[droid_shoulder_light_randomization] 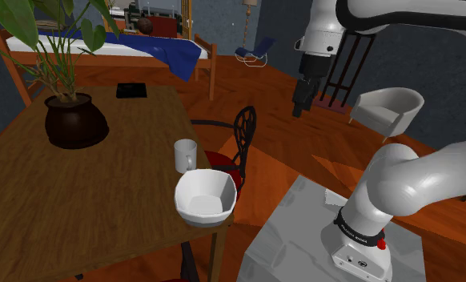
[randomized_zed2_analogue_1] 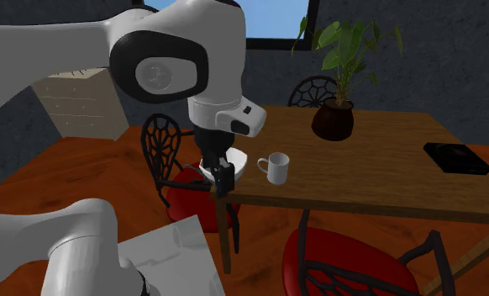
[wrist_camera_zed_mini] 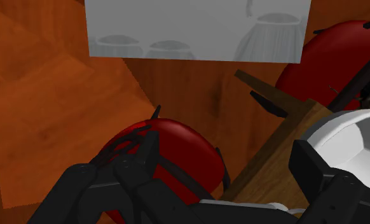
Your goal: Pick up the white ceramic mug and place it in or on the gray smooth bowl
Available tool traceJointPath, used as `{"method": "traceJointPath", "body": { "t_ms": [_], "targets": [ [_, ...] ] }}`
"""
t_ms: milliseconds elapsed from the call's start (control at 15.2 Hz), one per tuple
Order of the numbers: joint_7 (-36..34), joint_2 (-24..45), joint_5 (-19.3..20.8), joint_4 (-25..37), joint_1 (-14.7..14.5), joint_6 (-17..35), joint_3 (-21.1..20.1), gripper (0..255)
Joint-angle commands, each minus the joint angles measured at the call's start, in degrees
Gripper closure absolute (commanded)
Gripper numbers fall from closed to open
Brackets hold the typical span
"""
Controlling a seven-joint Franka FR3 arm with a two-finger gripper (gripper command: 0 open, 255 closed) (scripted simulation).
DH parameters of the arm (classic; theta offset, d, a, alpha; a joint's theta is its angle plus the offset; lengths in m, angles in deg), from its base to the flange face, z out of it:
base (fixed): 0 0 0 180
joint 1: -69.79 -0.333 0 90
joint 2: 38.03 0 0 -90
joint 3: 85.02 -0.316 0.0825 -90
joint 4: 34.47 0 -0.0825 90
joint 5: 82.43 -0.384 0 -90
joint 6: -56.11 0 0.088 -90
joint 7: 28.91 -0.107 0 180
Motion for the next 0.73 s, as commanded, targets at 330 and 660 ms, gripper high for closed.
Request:
{"method": "traceJointPath", "body": {
  "t_ms": [330,660],
  "targets": [
    [1.2,9.8,-0.5,1.6,-1.6,8.5,-1.4,0],
    [2.3,20.3,-0.7,5.0,-3.0,15.7,-2.9,0]
  ]
}}
